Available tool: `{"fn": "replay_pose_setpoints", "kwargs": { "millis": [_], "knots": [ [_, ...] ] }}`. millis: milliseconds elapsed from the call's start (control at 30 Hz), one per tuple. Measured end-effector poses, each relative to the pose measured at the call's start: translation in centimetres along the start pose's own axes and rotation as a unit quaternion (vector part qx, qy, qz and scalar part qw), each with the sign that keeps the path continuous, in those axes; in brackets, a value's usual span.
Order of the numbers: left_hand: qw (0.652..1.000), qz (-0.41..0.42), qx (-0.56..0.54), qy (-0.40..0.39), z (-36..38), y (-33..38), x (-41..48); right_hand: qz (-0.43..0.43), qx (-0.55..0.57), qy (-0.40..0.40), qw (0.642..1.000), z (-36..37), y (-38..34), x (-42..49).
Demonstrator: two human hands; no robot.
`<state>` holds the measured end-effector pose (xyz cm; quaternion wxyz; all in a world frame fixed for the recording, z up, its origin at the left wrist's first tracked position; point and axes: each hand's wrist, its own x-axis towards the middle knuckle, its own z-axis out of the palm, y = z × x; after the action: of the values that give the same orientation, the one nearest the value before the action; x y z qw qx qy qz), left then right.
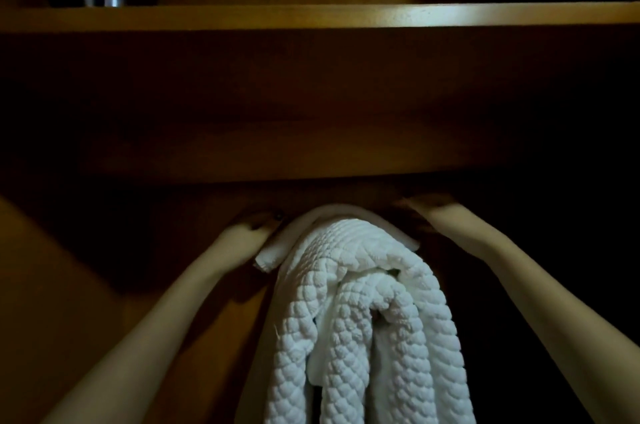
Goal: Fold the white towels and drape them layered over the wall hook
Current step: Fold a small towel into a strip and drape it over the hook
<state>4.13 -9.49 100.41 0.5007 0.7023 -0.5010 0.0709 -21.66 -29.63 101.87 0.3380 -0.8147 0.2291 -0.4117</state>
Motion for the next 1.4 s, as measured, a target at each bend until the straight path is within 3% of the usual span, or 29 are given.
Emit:
{"fn": "replay_pose_setpoints", "kwargs": {
  "millis": [67, 133, 200, 333, 467, 567, 767, 900, 1167, 1300, 1400],
  "knots": [
    [0.999, 0.017, -0.022, -0.020, 0.6, 1.2, 0.0, -0.058, -0.024, -0.047, 0.997, 0.6, -1.9, -0.2],
    [0.998, -0.004, -0.043, -0.054, 1.3, 1.9, 0.0, -0.065, -0.077, -0.093, 0.991, 1.7, -3.0, -0.4],
    [0.995, -0.022, -0.066, -0.068, 2.3, 2.2, 0.2, -0.052, -0.083, -0.101, 0.990, 2.9, -3.0, -0.6],
    [0.993, -0.052, -0.088, -0.061, 3.6, 3.2, -0.2, -0.042, 0.009, -0.101, 0.994, 3.8, -2.0, -1.4],
    [0.995, -0.062, -0.065, -0.047, 3.1, 4.9, -1.3, -0.024, -0.027, -0.103, 0.994, 2.9, -3.2, -2.9],
    [0.998, -0.007, -0.033, -0.044, 2.0, 6.5, -2.7, -0.058, -0.084, -0.070, 0.992, 1.9, -4.7, -4.2],
    [0.990, 0.134, 0.001, 0.037, 0.4, 9.8, -8.9, -0.159, -0.183, 0.037, 0.969, 1.1, -6.7, -11.3],
    [0.976, 0.208, 0.014, 0.065, 1.2, 11.1, -14.7, -0.174, -0.240, 0.065, 0.953, 1.3, -7.2, -18.6],
    [0.959, 0.277, -0.040, 0.053, 9.6, 13.3, -27.1, -0.064, -0.297, 0.101, 0.947, -0.6, -3.7, -34.7],
    [0.959, 0.272, -0.076, -0.025, 16.4, 14.2, -32.9, 0.042, -0.344, 0.108, 0.932, -4.7, 0.5, -42.6],
    [0.941, 0.304, -0.087, -0.121, 22.8, 15.3, -37.7, 0.131, -0.394, 0.102, 0.904, -8.2, 4.8, -48.9]
  ]
}}
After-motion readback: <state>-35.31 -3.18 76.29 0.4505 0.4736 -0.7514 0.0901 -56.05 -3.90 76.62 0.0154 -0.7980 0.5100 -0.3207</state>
